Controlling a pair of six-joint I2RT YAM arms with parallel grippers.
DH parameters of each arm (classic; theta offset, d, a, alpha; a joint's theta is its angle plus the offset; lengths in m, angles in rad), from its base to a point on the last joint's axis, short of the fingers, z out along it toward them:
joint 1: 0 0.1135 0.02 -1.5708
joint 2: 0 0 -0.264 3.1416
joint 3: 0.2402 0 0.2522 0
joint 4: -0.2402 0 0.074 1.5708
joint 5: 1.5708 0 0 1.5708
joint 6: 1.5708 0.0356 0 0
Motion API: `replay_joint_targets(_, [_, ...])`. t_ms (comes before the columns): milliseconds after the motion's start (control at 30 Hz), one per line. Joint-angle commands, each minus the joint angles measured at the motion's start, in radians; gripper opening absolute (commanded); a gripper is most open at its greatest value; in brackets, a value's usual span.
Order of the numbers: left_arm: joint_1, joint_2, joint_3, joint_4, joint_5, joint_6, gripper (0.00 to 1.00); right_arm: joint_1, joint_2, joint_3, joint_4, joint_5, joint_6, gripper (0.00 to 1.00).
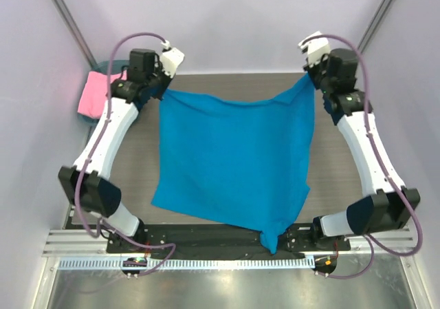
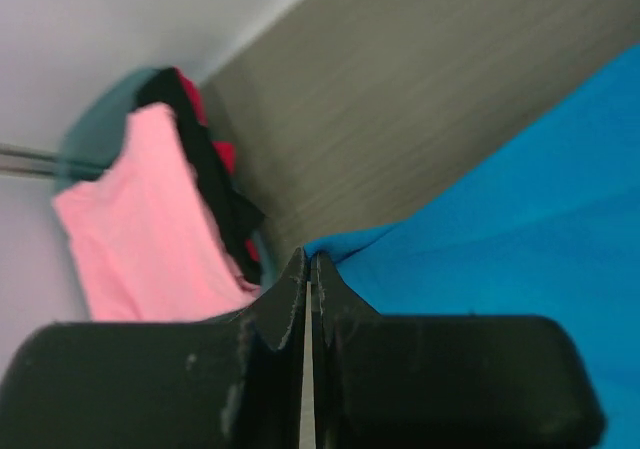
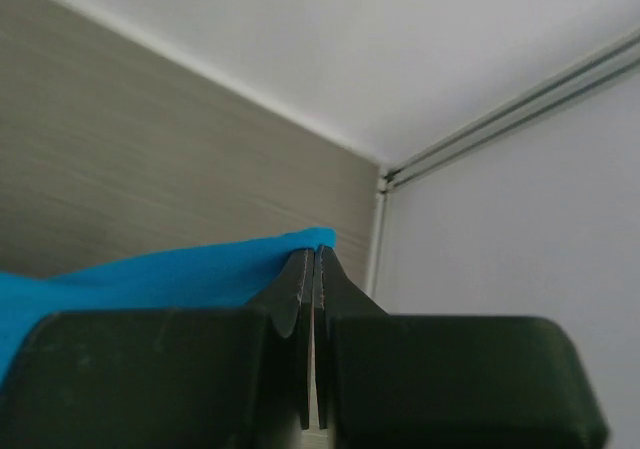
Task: Fold and stack the t-shirts
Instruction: Flatten the tshirt out
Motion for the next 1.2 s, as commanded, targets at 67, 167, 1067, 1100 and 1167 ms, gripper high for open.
replay_joint_targets(67, [0.006,0.186,0.024,0.151,0.070,-0.016,0.00,0.013,0.087,-0.153,0.186,-0.018,-0.028,0.01])
replay_joint_targets(167, [0.006,0.375,0.161,0.150,0.053,-0.039,0.00,0.015,0.237,-0.150,0.248,0.044,-0.037,0.01])
replay_joint_targets(1067, [0.060,0.888,0.635,0.434,-0.169,-0.041,0.00,-0.005,1.112,0.768,0.380,0.305,-0.025,0.01])
replay_joint_targets(1100, [0.062,0.888,0.637,0.446,-0.169,-0.044,0.00,-0.008,1.120,0.799,0.382,0.298,-0.028,0.01])
replay_joint_targets(1167, [0.063,0.888,0.638,0.463,-0.181,-0.042,0.00,-0.007,1.137,0.816,0.410,0.295,-0.039,0.01])
